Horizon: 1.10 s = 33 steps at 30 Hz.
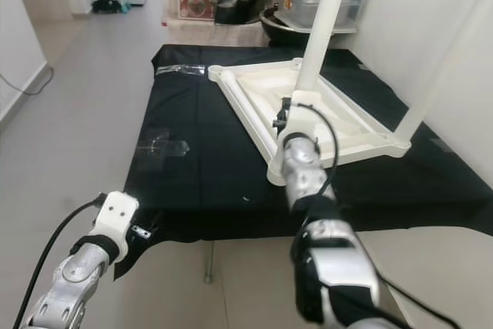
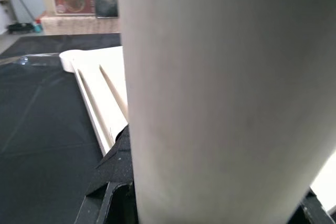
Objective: Building children table
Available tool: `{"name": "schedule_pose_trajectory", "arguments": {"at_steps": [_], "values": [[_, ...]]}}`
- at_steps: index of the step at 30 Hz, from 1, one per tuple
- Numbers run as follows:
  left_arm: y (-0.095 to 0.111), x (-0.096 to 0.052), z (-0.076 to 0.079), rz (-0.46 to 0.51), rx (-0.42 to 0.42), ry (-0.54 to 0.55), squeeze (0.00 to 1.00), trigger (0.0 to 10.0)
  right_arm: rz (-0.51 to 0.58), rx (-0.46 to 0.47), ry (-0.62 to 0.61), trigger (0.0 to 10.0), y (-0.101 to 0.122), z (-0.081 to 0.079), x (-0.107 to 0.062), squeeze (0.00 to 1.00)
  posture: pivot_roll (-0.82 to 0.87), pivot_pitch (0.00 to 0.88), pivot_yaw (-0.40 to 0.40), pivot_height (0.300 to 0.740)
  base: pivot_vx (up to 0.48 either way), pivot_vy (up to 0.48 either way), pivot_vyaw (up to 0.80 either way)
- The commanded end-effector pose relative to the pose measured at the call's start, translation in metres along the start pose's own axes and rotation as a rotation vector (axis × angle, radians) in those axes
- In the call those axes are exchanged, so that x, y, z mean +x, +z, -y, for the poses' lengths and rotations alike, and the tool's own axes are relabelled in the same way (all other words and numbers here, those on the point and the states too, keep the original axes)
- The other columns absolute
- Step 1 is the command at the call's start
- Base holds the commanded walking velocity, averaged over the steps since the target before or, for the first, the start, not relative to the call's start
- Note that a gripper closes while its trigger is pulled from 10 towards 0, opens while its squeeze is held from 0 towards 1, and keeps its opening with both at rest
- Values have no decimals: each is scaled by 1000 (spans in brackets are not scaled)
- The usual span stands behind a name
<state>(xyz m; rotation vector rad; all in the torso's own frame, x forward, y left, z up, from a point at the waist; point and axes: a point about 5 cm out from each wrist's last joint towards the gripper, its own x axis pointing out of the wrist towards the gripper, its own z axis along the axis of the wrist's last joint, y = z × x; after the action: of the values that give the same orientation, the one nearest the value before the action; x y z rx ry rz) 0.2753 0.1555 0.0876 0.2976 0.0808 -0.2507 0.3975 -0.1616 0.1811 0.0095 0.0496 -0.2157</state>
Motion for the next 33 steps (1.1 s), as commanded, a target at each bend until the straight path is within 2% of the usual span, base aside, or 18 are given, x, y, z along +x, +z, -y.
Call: {"name": "schedule_pose_trajectory", "arguments": {"at_steps": [1, 2, 3, 4, 5, 6, 8, 11, 12, 13, 14, 17, 22, 25, 26, 28, 29, 33], "values": [[-1, 0, 1, -4, 2, -10, 0, 10000, -126, -38, 57, 10000, -37, -23, -17, 0, 121, 0, -70, 740, 0, 0, 0], [-1, 0, 1, -4, 2, -10, 0, 10000, -126, -38, 57, 10000, -37, -23, -17, 0, 121, 0, -70, 740, 0, 0, 0], [-1, -1, 1, -6, 6, -12, 0, 10000, -123, -29, 136, 10000, -39, -45, -27, 0, 121, 0, -70, 740, 0, 0, 0], [-1, -1, 1, -6, 6, -12, 0, 10000, -123, -29, 136, 10000, -39, -45, -27, 0, 121, 0, -70, 740, 0, 0, 0], [-1, 0, 0, -7, 11, -16, 0, 10000, -89, 41, 268, 10000, -31, -67, -37, 0, 117, 0, -67, 740, 0, 0, 0], [0, 1, -1, -5, 14, -17, 0, 10000, -53, 84, 392, 10000, -21, -81, -44, 1000, 118, 0, -68, 740, 0, 0, 0], [1, 2, -4, 0, 15, -10, 0, 10000, 59, 158, 681, 10000, 12, -89, -49, 953, 120, 0, -76, 740, 0, 0, 0], [1, 2, -4, 1, 15, -6, 0, 10000, 104, 173, 757, 10000, 23, -90, -50, 953, 120, 0, -76, 740, 0, 0, 0], [0, 1, -4, 0, 15, -5, 0, 10000, 128, 185, 858, 10000, 32, -91, -53, 0, 119, 0, -77, 740, 0, 0, 0], [-1, 1, -3, -1, 14, -6, 0, 10000, 177, 165, 971, 10000, 41, -89, -56, 0, 120, 0, -78, 740, 0, 0, 0], [-1, 1, -3, -1, 14, -6, 0, 10000, 177, 165, 971, 10000, 41, -89, -56, 0, 120, 0, -78, 740, 0, 0, 0], [-2, 1, 0, -3, 16, -8, 0, 10000, 243, 37, 1158, 10000, 48, -88, -61, 0, 134, 0, -87, 740, 0, 0, 0], [-2, 2, 0, -3, 17, -8, 0, 10000, 243, 5, 1174, 10000, 48, -89, -60, 0, 136, 0, -90, 740, 0, 0, 0], [0, 2, -1, 1, 16, -2, 0, 10000, 230, -22, 1205, 10000, 44, -94, -61, 0, 148, 0, -96, 740, 0, 0, 0], [0, 1, -3, 2, 17, 5, 0, 10000, 211, -42, 1224, 10000, 39, -103, -62, 0, 157, 0, -101, 740, 0, 0, 0], [0, 1, -3, 2, 17, 5, 0, 10000, 211, -42, 1224, 10000, 39, -103, -62, 0, 157, 0, -101, 740, 0, 0, 0], [0, 0, -4, 1, 19, 10, 0, 10000, 199, -48, 1286, 0, 34, -110, -68, 0, 158, 0, -100, 740, 0, 0, 0], [0, 0, -5, 1, 19, 12, 0, 10000, 187, -48, 1354, 0, 30, -114, -75, 0, 155, 0, -97, 740, 0, 0, 0]]}}
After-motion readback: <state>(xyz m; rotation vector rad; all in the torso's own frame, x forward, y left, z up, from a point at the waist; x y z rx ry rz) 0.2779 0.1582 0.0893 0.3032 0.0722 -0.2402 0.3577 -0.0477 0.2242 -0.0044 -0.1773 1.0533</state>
